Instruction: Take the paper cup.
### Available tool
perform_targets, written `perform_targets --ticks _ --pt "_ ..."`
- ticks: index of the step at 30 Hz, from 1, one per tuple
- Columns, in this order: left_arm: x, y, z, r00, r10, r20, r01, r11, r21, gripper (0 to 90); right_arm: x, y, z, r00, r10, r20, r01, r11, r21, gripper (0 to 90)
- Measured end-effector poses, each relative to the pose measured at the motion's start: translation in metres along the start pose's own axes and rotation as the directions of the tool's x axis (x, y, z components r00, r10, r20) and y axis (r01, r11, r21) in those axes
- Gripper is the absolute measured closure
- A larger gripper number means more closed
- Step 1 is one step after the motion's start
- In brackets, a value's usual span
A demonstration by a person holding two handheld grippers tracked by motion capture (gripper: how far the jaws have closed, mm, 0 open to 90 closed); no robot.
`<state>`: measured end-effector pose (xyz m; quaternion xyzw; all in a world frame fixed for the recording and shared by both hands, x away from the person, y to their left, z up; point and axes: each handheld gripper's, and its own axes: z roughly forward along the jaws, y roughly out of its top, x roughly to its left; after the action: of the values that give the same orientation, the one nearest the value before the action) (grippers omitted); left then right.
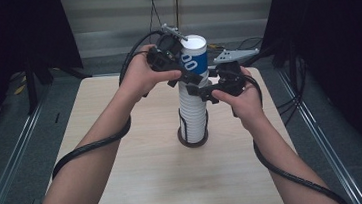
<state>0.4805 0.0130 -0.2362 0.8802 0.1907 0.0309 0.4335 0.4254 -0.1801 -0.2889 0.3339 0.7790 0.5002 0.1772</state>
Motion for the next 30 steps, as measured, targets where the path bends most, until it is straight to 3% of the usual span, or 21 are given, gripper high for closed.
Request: perform_targets --ticks 8,15,20,30 --pt "0.001 -0.005 0.004 1.0 0.003 0.0 -0.003 0.9995 -0.033 11.9 0.0 -0.001 0.0 1.0 0.0 0.001 0.0 1.0 -0.005 12.5" --pt "0.0 -0.007 0.007 0.9993 -0.036 0.005 0.036 0.9971 -0.068 11.9 0.0 -0.001 0.0 1.0 0.001 0.006 -0.001 1.0 -0.01 12.6" --pt "0.001 -0.01 0.007 0.999 -0.042 0.014 0.043 0.995 -0.091 12.6 0.0 -0.002 0.0 1.0 -0.003 0.003 0.003 1.0 -0.016 12.6" --pt "0.002 -0.011 0.006 0.9989 -0.043 0.016 0.045 0.9942 -0.098 13.4 0.0 -0.003 0.001 1.0 -0.005 -0.002 0.005 1.0 -0.016 12.7"
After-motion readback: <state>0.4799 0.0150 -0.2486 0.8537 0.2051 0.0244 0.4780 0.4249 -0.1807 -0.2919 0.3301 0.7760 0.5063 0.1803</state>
